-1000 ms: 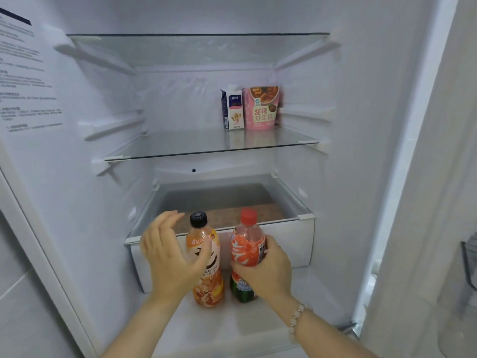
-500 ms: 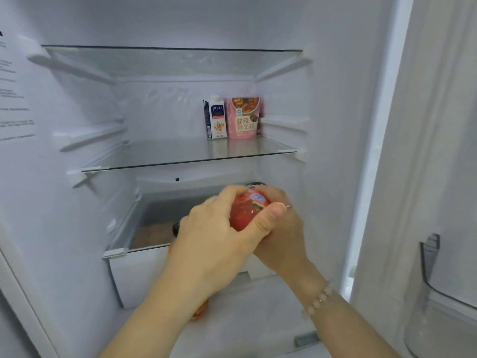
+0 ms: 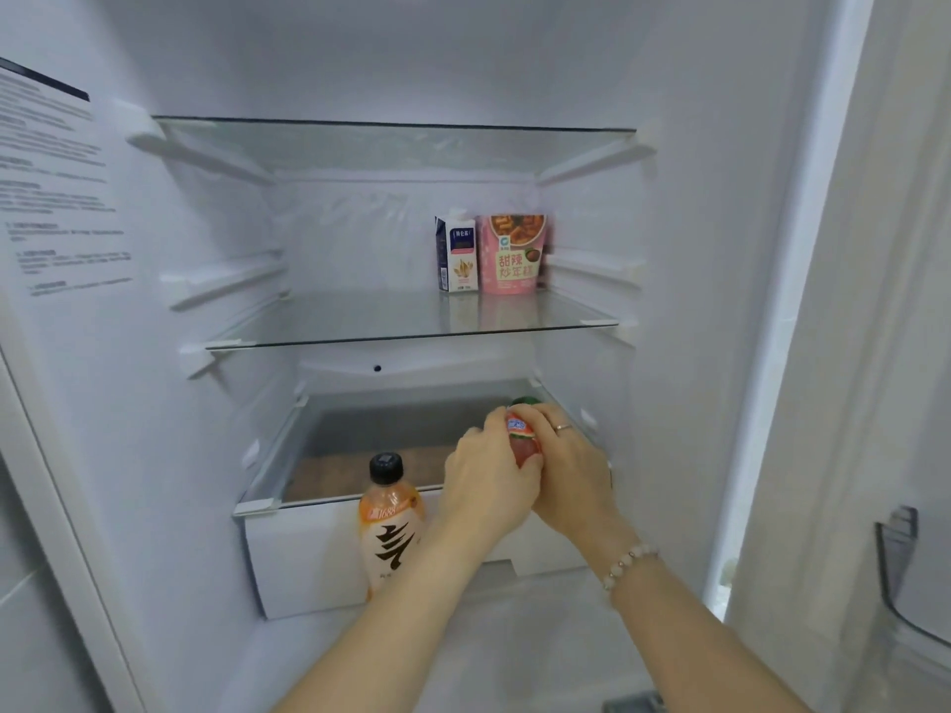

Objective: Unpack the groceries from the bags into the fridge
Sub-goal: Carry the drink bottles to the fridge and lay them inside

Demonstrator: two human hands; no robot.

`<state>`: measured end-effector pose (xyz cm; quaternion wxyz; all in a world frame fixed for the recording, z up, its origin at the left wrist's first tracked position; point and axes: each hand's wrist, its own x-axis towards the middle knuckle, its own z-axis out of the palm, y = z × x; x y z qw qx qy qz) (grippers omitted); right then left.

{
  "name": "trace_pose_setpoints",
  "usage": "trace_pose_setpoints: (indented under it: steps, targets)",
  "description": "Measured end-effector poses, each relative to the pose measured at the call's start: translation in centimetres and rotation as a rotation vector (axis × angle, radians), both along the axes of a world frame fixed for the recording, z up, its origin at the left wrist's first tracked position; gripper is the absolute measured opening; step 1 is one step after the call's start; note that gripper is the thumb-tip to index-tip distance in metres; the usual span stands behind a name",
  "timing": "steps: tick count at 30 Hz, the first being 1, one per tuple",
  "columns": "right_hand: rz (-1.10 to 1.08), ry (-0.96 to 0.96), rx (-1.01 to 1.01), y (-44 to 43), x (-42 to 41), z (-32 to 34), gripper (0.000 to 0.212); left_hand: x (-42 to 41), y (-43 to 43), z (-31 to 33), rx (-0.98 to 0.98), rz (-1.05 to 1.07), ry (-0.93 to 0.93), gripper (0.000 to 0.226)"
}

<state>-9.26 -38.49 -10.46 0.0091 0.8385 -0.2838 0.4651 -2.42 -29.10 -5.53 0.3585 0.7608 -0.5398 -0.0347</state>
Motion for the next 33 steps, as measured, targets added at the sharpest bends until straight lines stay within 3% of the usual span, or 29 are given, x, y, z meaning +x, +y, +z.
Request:
trace_pose_setpoints:
  steps: [6,12,18,22,27,33]
  targets:
    - [-0.03,-0.04,0.133,-0.3,0.1,0.2,0.054,0.3,-1.0,0.2,-0.071,0.028,0.053,0.052]
    - [-0.01,-0.05,0.382,-1.1,-0.4,-0.9,0.082,-0.6,-4.5,-0.1,-0.038,0.058,0.098,0.043]
    - [-0.008,-0.161,0.467,-0.1,-1.7,-0.9,0.075,-0.3,-9.3,1.3,0.039,0.112,0.257,0.046]
    - [0.021,-0.099,0.552,0.0,-2.0,-1.5,0.085,0.2,-11.8,1.2,0.19,0.11,0.199,0.053]
    - [0.063,-0.179,0.701,-1.0,-0.9,-1.5,0.087,1.2,-14.1,0.2,0.191,0.121,0.249,0.059]
    - [-0.038,0.018,0.578,-2.3,0.0,-1.1,0.087,2.6,-16.4,-0.1,0.235,0.178,0.166,0.07]
